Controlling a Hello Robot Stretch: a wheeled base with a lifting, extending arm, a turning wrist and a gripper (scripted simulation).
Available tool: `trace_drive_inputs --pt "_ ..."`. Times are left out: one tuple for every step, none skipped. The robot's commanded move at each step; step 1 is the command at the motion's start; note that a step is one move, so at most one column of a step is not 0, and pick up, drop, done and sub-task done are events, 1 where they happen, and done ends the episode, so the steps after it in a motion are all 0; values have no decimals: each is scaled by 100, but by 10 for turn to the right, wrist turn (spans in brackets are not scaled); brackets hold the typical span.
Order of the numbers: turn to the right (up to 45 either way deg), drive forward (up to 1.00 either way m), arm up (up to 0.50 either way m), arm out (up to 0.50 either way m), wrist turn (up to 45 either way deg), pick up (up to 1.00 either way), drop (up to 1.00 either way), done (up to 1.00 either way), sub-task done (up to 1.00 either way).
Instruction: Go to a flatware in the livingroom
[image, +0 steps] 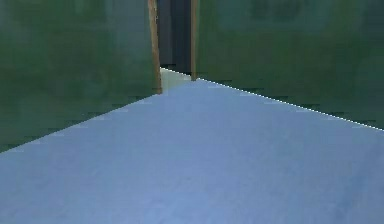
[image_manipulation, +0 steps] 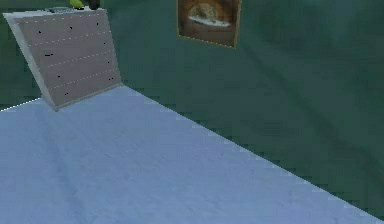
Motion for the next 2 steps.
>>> trace_drive_inputs --pt "-30 0 0 0 0 0 0 0 0" --pt "0 100 0 0 0 0 0 0 0"
